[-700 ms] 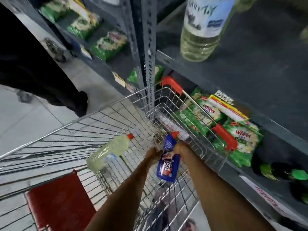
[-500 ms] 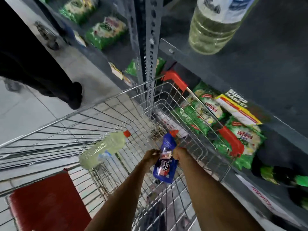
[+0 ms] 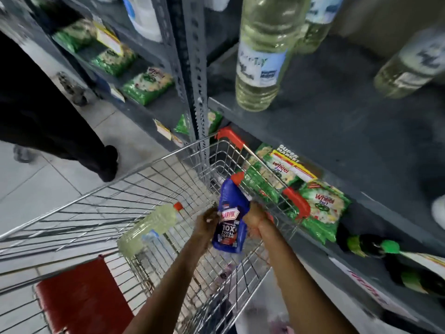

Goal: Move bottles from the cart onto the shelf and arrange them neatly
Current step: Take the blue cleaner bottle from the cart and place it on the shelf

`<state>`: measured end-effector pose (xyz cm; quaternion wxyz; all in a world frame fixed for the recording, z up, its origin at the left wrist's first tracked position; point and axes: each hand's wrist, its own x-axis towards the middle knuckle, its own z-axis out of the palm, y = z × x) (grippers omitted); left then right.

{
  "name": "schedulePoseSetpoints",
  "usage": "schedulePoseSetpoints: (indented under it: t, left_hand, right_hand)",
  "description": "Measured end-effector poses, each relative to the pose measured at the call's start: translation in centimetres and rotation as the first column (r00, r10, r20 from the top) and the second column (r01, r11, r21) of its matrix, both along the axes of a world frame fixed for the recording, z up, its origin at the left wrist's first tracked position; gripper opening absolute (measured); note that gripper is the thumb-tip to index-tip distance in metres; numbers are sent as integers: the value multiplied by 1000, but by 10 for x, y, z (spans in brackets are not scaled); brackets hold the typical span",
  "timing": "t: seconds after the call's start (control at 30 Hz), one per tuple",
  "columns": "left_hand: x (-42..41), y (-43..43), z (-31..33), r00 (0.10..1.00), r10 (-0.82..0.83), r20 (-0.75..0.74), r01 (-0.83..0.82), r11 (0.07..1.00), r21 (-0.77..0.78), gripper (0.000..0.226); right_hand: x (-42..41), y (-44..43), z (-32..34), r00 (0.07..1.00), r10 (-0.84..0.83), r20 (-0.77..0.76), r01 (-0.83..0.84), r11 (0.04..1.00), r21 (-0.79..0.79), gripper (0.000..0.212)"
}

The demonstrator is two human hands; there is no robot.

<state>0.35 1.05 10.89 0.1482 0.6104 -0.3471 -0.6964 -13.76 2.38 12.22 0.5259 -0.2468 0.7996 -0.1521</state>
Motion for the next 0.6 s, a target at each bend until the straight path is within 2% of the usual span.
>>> schedulePoseSetpoints:
  t: [0.07,0.17,0.27,0.4,0.5,0.6]
  left_hand:
    - [-8,3,39,999,-52,-13,49,984,-172,26]
    - [-26,18,102,989,-94,-113,52,944,-327,22]
    - [-59,48,162,966,-133,-220,27,904,-427,27]
    - [-120,105,221,948,-206,-242,47,844,-534,28]
    - [-169,159,246,920,-347,-183,128,705,-698,28]
    - [-218,225,257,853,-454,-257,161,697,-698,35]
  right_hand:
    - [-12,18,33,1000,-22,-14,19,983,-181,29]
    - [-34,56,92,989,-139,-40,109,897,-428,46]
    - [-64,104,149,970,-232,-73,138,770,-623,31]
    - [-112,181,211,939,-342,-45,186,612,-768,23]
    - [-149,253,240,896,-444,-24,228,505,-833,23]
    - [-189,332,257,835,-547,-65,229,453,-862,26]
